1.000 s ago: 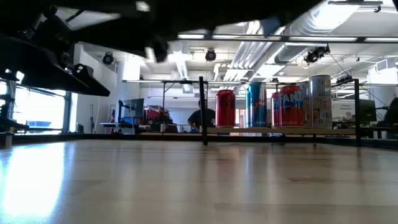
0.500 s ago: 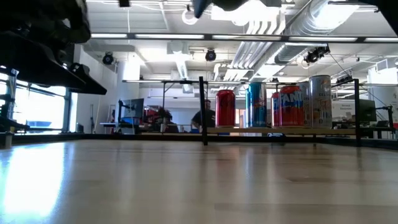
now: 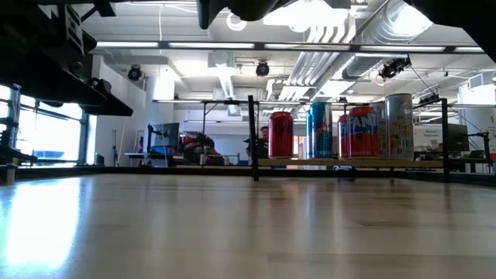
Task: Place canned beverage on shelf
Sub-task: Put the red-black soda can on the shelf aligned with the other red-black soda can
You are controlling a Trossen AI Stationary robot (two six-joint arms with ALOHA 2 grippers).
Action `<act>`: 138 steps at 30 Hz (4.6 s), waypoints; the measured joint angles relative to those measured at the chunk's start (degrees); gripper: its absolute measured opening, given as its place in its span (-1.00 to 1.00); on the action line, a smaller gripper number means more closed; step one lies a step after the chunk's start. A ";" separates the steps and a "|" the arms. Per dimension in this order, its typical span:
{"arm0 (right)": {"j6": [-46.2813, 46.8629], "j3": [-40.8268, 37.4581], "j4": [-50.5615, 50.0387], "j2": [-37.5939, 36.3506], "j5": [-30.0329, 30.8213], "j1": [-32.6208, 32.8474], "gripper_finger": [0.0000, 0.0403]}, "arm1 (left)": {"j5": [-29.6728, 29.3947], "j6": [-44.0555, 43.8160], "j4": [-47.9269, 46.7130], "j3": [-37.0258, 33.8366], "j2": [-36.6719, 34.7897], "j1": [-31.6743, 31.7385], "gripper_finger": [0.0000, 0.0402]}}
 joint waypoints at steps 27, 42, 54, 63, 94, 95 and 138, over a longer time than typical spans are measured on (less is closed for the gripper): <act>0.88 0.05 -0.52 2.21 -4.31 -0.87 0.40 | 0.02 -5.35 1.24 -0.02 0.04 0.01 0.74; 0.77 0.05 0.80 2.45 -7.14 -1.53 0.30 | 0.04 -5.57 1.69 -0.02 0.04 0.02 0.74; -1.19 0.05 -9.23 -0.16 -6.36 -1.15 -0.54 | 2.63 -6.98 1.70 -0.02 0.06 0.02 0.74; -7.46 -0.02 -28.92 -4.91 8.73 3.12 -0.97 | 2.74 -8.55 1.64 -0.02 0.14 0.00 0.69; 2.44 -66.00 13.31 -36.47 30.42 8.33 -1.00 | 8.07 -18.75 -42.58 38.20 18.11 -21.73 -1.00; 2.12 -66.79 14.94 -36.52 30.93 8.51 -1.00 | 8.07 -20.90 -44.98 39.76 19.87 -23.02 -1.00; -1.22 -68.76 20.11 -36.50 31.61 7.52 -1.00 | 2.07 -65.32 -62.34 59.21 60.43 -43.04 -1.00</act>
